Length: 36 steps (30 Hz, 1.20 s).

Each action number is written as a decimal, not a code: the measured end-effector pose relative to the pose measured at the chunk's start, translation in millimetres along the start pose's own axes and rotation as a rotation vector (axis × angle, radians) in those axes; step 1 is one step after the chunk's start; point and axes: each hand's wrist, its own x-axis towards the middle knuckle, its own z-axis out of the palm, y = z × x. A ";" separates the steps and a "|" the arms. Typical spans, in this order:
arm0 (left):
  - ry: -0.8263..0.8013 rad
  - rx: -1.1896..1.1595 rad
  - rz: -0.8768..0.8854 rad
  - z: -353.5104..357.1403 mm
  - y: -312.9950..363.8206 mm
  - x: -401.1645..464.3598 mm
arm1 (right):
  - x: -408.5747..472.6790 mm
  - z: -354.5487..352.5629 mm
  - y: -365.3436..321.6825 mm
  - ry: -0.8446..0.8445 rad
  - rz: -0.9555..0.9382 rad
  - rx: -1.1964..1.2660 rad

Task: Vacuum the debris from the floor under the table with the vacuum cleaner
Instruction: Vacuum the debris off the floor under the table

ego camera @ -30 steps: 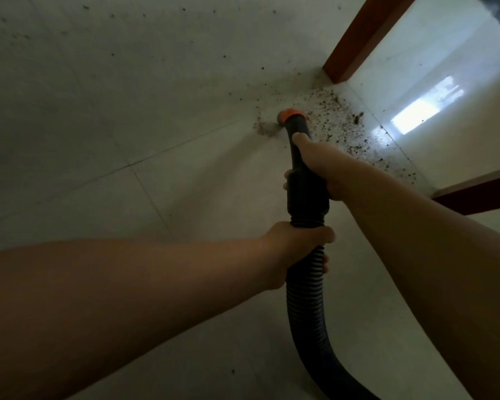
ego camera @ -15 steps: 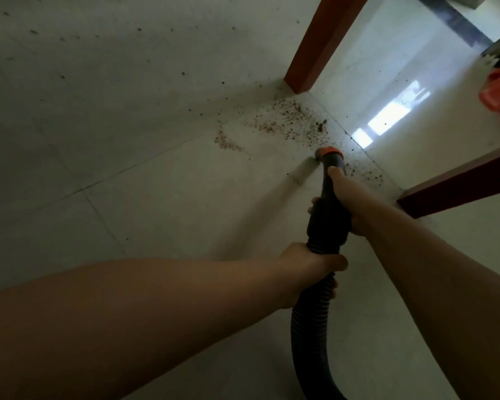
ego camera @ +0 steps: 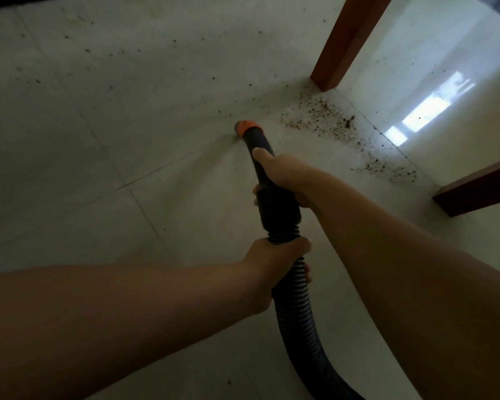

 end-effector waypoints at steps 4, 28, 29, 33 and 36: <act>-0.040 0.080 -0.020 6.5 -15.6 -10.6 | -12.7 -5.9 24.2 0.093 0.033 0.020; -0.192 0.253 -0.044 41.6 -50.4 -35.6 | -50.8 -51.1 102.0 0.358 0.265 0.261; -0.176 0.219 -0.032 37.7 -50.0 -35.6 | -49.7 -44.6 93.0 0.328 0.244 0.238; -0.088 0.061 -0.035 11.5 -49.1 -35.9 | -45.0 0.4 49.8 0.154 0.075 0.032; -0.039 -0.013 -0.004 -9.2 -44.2 -35.1 | -37.0 30.4 25.9 0.064 -0.013 -0.041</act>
